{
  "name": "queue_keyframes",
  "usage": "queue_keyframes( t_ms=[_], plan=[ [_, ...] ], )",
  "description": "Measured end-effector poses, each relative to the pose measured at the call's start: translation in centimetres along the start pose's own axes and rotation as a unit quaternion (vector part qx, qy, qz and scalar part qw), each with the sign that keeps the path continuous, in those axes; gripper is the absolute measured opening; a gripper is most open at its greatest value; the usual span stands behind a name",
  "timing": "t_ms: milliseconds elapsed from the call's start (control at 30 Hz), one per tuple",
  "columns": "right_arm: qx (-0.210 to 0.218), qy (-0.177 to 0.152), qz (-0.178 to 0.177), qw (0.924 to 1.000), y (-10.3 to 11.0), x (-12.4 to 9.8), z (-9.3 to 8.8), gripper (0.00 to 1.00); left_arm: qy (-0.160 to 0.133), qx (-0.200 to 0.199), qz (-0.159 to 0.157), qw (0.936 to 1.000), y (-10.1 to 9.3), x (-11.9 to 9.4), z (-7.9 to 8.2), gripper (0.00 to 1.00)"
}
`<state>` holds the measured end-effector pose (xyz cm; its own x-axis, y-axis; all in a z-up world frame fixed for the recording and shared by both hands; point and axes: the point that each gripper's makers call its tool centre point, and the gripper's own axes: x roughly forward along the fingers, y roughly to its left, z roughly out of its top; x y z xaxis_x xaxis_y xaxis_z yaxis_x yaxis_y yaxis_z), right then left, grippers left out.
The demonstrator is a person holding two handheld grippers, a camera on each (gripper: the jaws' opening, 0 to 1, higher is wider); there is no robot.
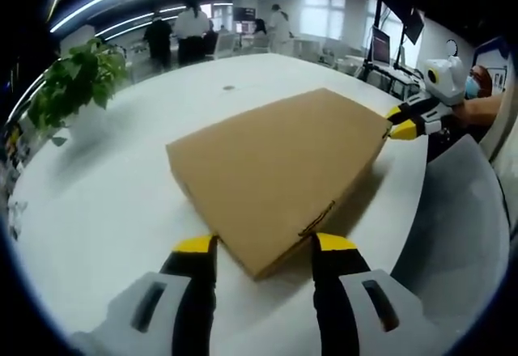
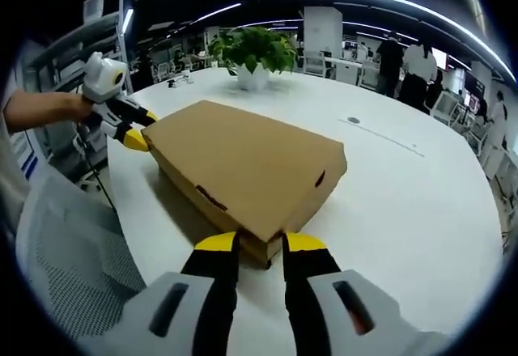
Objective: Operate the shoe box by opening the lid, removing the specified soft item, and placing it in the target area until the item is outside and the box remains undamaged.
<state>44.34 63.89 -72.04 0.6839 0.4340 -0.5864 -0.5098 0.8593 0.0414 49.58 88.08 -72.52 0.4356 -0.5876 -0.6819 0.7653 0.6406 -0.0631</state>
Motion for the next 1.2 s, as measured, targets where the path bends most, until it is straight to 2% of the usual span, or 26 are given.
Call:
queue_keyframes(
  t_ms=[267,700,933,1200],
  plan=[
    [-0.014,-0.003,0.006,0.9999,0.1,0.4,0.3,0.26,-0.002,0.0,0.003,1.0,-0.1,0.0,0.0,0.47],
    [-0.015,-0.008,0.006,0.9998,0.4,0.0,1.1,0.28,-0.007,-0.003,0.012,0.9999,-0.5,-0.6,0.5,0.47],
    [-0.021,-0.021,0.004,0.9995,0.4,-0.9,2.3,0.28,-0.018,0.002,0.017,0.9997,-0.7,-1.5,1.4,0.49],
    [-0.029,-0.04,0.0,0.9988,0.2,-2.0,4.7,0.31,-0.027,0.017,0.022,0.9992,-0.9,-2.8,3.1,0.5]
  ],
)
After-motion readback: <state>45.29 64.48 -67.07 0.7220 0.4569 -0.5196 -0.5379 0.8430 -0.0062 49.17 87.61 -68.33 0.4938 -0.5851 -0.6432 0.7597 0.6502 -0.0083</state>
